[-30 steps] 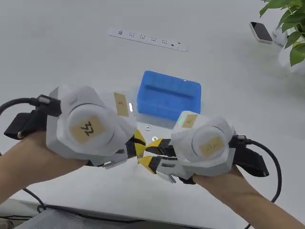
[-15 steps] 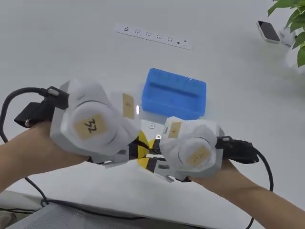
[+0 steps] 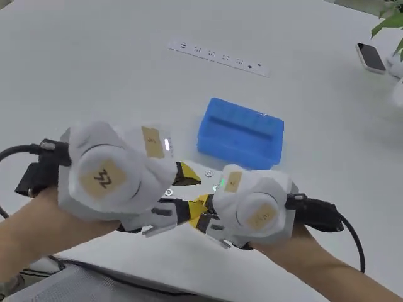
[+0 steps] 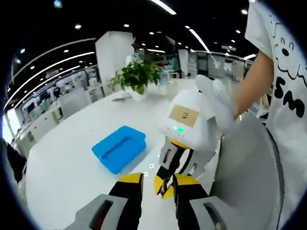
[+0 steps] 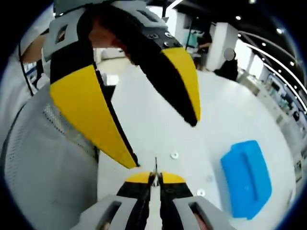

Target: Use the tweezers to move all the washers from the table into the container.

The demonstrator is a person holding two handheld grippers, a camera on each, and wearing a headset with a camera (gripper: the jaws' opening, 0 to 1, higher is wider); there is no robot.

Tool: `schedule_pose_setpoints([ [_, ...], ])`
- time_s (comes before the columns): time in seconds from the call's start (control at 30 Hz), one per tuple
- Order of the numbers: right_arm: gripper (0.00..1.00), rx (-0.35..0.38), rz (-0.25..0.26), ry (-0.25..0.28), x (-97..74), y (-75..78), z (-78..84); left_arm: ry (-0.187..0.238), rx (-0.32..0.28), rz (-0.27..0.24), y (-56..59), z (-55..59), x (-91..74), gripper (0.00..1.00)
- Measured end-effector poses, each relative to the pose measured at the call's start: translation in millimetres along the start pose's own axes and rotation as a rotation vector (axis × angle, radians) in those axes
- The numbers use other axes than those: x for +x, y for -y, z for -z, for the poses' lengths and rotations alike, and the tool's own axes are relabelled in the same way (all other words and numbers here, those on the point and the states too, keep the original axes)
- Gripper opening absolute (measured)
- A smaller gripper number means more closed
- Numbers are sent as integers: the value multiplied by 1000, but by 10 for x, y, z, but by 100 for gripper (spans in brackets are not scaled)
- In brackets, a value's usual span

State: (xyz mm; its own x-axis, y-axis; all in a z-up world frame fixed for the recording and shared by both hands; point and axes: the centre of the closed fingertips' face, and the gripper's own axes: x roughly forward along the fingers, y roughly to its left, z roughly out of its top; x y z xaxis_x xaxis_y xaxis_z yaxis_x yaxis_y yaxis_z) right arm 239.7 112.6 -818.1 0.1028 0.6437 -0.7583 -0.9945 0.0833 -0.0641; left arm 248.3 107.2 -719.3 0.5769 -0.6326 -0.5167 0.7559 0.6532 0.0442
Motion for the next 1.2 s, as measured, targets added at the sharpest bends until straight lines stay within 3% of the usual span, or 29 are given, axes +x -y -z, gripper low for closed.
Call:
schedule_pose_setpoints([
  [0.1,2,55,4,24,-28,40,-37,142,-199,-116,-132,-52,-201,46],
  [0.13,2,68,7,32,-38,58,-54,175,-240,-145,-166,-52,-266,57],
  [0.2,3,100,15,61,-68,107,-122,211,-277,-250,-287,7,-437,65],
  [0.3,3,177,17,110,-92,188,-234,215,-274,-418,-470,132,-627,80],
  [0.33,3,206,15,132,-90,223,-277,188,-281,-472,-523,223,-670,87],
  [0.47,3,260,12,169,-34,333,-355,117,-303,-571,-593,443,-724,95],
  [0.53,3,266,17,175,1,378,-387,93,-347,-576,-567,509,-709,93],
  [0.7,4,274,28,194,88,482,-465,157,-416,-629,-548,555,-641,95],
  [0.73,4,271,31,193,101,494,-459,153,-386,-641,-556,569,-626,95],
  [0.77,4,270,30,192,116,500,-457,86,-293,-670,-599,585,-659,94],
  [0.8,4,272,30,189,127,509,-450,91,-266,-698,-620,571,-680,93],
  [0.9,4,278,34,189,157,533,-428,134,-306,-656,-568,547,-613,99],
  [1.1,4,304,33,196,226,580,-405,138,-306,-624,-528,543,-554,99],
  [1.2,4,307,26,191,270,574,-397,109,-305,-620,-523,591,-522,99],
])
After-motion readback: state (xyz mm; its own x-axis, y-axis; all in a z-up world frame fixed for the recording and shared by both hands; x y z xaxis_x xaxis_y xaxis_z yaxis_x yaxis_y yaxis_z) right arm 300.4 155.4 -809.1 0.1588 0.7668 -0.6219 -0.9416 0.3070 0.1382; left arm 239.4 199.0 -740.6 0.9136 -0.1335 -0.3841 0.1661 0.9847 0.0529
